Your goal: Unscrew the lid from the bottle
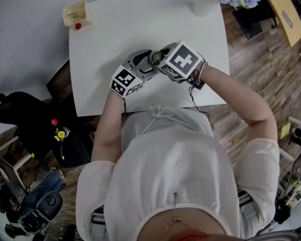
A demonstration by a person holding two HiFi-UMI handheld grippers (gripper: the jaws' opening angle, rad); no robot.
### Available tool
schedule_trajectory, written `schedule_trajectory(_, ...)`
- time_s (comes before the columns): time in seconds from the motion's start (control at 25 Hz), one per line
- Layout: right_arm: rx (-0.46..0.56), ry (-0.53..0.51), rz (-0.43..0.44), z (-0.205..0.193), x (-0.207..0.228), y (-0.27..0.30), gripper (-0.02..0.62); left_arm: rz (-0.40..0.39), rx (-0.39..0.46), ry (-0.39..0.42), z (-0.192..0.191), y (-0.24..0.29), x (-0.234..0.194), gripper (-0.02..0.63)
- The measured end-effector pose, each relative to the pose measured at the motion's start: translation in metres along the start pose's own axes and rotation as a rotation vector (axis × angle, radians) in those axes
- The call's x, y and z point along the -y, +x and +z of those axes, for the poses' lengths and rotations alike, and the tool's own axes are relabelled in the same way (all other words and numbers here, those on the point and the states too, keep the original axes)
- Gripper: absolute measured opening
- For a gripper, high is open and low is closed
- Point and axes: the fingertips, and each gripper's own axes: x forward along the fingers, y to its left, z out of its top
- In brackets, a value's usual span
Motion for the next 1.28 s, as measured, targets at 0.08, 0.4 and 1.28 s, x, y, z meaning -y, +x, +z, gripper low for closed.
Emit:
schedule_trajectory(0.08,-0.008,-0.031,0.004,-0.001,-0.001,0.0,0.262,-0.001,-0.002,0.001,0.0,0.0,0.0,0.342)
schedule_trajectory(0.4,-0.123,-0.271,0.087,-0.003,-0.001,0.0,0.258,0.001,-0.004,0.0,0.0,0.001,0.001,0.342)
schedule_trajectory(1.28,-0.375,-0.884,0.203,-0.008,-0.013,-0.001,0.25,0.008,-0.017,-0.007,-0.002,0.001,-0.001,0.344)
